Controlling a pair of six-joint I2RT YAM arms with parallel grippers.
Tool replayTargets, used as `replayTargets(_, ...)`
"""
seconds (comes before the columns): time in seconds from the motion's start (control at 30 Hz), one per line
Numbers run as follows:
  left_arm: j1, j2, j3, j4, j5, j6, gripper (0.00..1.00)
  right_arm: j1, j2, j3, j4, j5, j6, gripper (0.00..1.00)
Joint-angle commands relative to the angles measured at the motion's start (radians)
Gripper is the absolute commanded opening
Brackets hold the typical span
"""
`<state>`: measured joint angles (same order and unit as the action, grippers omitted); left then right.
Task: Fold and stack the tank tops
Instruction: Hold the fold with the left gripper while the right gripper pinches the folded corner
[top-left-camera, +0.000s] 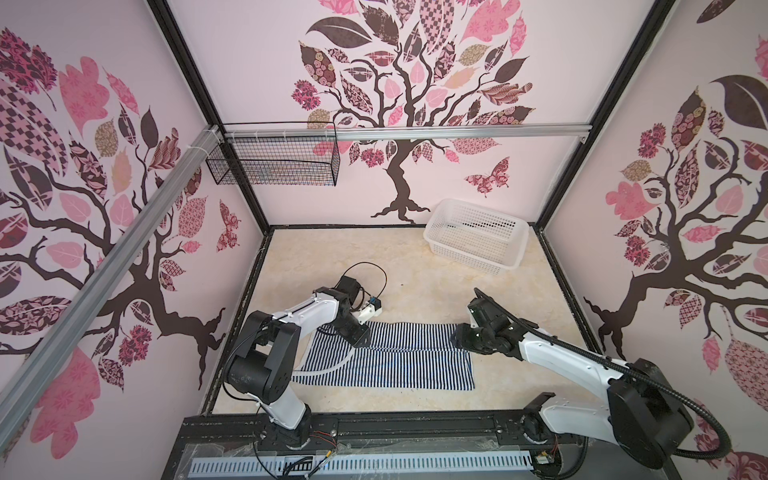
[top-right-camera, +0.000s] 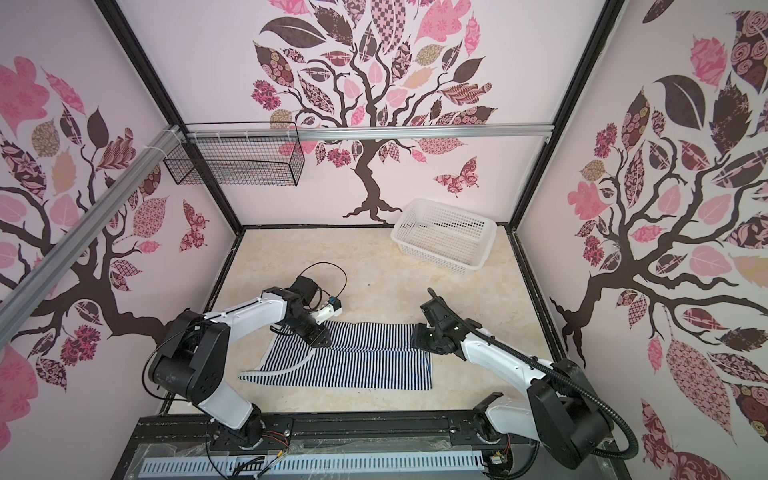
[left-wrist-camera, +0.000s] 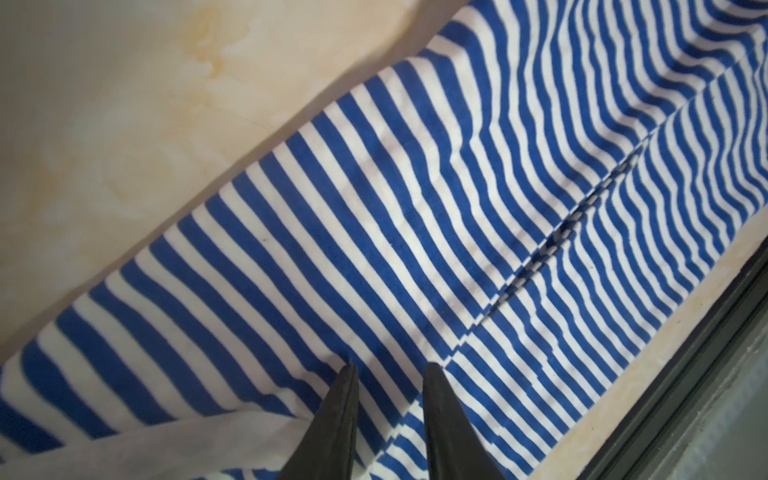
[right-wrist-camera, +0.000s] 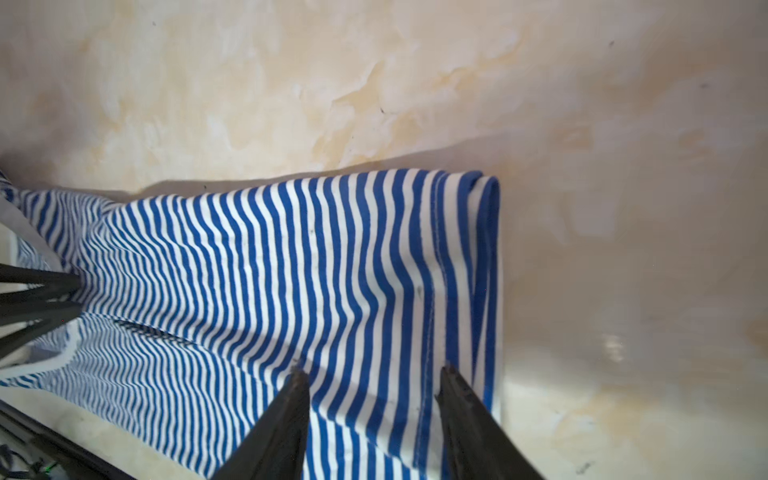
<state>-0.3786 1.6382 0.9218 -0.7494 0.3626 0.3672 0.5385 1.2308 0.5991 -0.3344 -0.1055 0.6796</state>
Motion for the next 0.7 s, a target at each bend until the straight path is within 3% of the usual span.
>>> replayTargets(0.0, 0.001, -0.015, -0.011, 0.021, -0.021, -0.002, 0.31, 0.002, 0.0, 0.055, -0.046, 0.089, -0.008, 0.55)
replayTargets(0.33, 0.001, -0.023, -0.02, 0.028, -0.026, -0.003, 0.3, -0.076, 0.135, 0.067, 0.044, 0.079, -0.049, 0.48)
replayTargets(0.67, 0.001, -0.023, -0.021, 0.032, -0.031, -0.004, 0.3, -0.086, 0.199, 0.123, 0.071, 0.055, -0.072, 0.41)
